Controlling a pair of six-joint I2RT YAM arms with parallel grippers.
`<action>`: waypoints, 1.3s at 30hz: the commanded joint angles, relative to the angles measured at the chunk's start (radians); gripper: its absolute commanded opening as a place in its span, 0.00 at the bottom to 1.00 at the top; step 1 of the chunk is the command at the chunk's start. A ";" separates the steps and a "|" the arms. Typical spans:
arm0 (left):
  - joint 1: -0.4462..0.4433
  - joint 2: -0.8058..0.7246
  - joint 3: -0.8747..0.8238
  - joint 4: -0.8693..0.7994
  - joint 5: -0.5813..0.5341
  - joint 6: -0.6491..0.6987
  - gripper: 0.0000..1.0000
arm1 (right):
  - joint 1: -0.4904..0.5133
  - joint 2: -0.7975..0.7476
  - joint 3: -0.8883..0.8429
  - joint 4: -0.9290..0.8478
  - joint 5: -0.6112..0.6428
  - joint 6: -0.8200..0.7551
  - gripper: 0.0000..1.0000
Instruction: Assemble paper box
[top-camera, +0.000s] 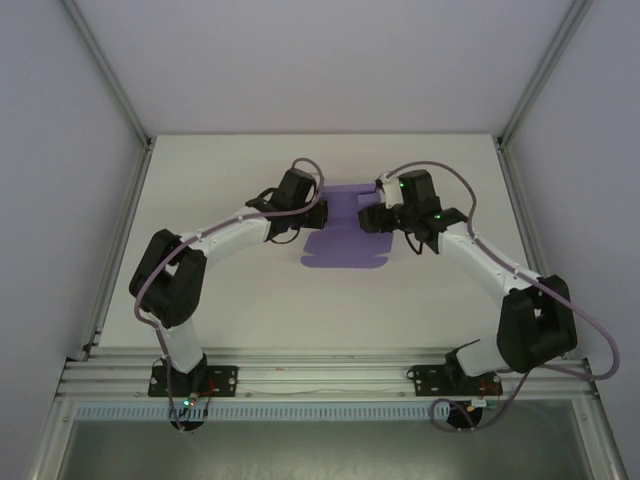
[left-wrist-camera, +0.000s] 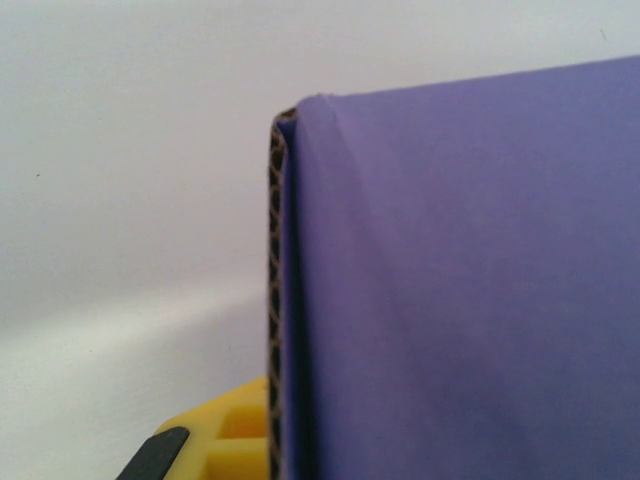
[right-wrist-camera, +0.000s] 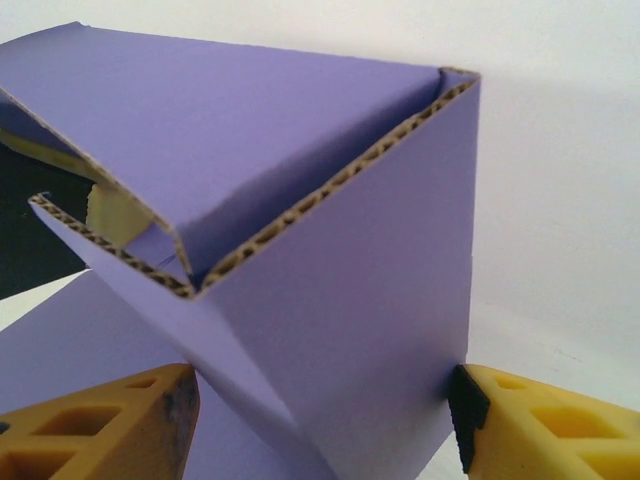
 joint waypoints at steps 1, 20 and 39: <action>-0.028 -0.033 0.009 0.036 0.087 0.040 0.00 | 0.001 -0.016 0.002 -0.002 0.078 -0.014 0.63; -0.051 -0.014 0.052 0.004 0.050 0.043 0.00 | 0.062 0.044 0.029 0.045 0.583 0.102 0.22; -0.052 -0.028 0.046 -0.036 -0.046 0.010 0.00 | 0.053 0.178 0.137 -0.183 1.371 0.321 0.16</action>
